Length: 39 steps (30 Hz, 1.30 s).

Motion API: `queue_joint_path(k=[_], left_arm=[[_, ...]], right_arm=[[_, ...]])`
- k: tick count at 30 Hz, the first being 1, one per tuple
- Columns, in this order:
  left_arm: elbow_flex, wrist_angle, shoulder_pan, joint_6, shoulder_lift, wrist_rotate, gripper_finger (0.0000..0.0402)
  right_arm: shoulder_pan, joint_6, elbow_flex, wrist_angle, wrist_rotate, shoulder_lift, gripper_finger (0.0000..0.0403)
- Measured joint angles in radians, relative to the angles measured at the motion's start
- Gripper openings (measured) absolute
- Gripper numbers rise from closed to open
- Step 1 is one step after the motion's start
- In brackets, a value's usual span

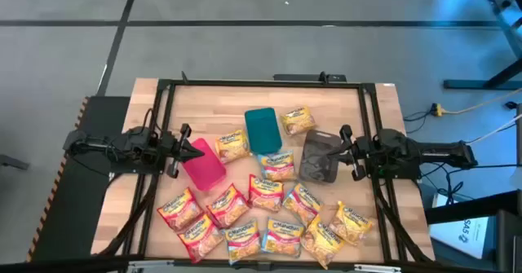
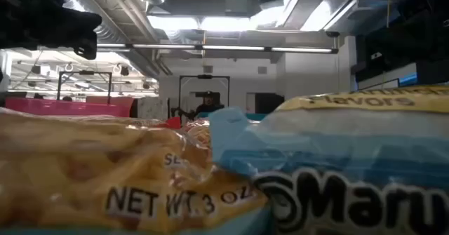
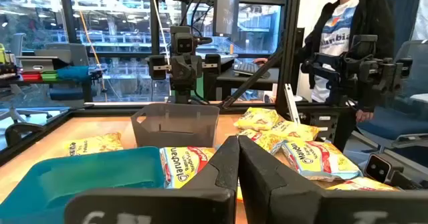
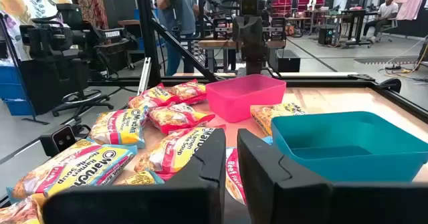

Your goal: Sort Maruchan noodles

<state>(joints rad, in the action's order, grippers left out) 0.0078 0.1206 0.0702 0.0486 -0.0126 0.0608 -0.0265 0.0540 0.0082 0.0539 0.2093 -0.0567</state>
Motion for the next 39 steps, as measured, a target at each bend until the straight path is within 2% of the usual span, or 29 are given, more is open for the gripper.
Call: queue_joint_path(k=[34,39], left_arm=[[0.000,0.000,0.000,0.000,0.000,0.000,0.0002],[0.000,0.000,0.000,0.000,0.000,0.000,0.0002]], right_arm=[[0.000,0.000,0.000,0.001,0.000,0.000,0.0039],[0.000,0.023,0.000,0.004,-0.031,0.000,0.0039]])
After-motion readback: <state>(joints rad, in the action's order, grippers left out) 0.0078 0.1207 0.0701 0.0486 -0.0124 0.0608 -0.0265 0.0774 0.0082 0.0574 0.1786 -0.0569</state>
